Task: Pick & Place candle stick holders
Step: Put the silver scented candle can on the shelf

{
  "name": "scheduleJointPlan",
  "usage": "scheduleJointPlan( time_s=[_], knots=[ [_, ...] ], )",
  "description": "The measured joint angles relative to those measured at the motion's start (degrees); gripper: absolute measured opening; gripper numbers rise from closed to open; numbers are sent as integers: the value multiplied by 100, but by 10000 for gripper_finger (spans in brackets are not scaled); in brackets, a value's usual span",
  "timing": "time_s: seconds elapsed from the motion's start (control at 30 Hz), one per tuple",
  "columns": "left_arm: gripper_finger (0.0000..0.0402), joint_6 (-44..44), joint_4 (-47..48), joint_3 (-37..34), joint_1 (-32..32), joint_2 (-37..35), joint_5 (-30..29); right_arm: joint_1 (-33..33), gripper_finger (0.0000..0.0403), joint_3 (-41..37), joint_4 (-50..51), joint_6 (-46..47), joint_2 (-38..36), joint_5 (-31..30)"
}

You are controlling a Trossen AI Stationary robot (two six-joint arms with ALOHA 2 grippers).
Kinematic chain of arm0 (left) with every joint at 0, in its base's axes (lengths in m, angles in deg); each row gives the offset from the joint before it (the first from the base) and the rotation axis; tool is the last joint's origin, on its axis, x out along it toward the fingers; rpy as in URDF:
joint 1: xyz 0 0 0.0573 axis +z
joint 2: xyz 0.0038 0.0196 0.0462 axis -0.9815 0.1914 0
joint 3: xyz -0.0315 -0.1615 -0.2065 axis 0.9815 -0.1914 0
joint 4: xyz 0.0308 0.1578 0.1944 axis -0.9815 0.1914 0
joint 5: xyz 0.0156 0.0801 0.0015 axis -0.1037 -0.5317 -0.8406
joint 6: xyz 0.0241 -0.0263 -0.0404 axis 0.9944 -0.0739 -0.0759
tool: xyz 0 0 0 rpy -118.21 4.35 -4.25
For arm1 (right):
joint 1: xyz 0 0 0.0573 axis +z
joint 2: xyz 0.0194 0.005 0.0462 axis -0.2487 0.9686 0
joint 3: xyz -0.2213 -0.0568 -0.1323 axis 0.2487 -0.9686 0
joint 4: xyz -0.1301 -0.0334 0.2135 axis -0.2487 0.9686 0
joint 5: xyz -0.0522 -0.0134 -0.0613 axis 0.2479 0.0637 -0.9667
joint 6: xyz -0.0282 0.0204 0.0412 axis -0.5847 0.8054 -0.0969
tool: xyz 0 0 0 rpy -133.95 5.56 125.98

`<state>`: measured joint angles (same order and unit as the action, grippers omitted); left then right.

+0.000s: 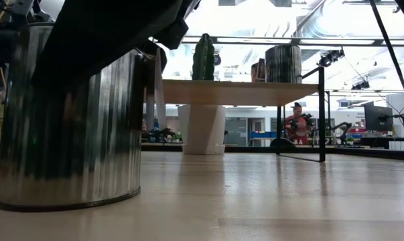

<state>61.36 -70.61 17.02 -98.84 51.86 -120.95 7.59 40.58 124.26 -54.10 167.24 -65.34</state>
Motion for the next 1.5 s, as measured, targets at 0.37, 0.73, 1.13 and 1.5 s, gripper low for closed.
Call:
scheduleJointPlan(
  time_s=[0.37, 0.73, 1.13, 1.5],
  knots=[
    [245, -1, 0, 1, 0, -1, 0, 64, 351, 2, 7, 241, -2, -225],
    [245, 1, 0, 1, 0, 0, 0, 66, 351, 2, 5, 1190, -13, -257],
    [245, 1, 0, 1, 0, -2, 0, 130, 351, -6, 478, 1970, -351, -568],
    [245, -1, 0, 1, 0, -2, 0, 127, 351, 1, 1025, 2426, -903, -929]
  ],
)
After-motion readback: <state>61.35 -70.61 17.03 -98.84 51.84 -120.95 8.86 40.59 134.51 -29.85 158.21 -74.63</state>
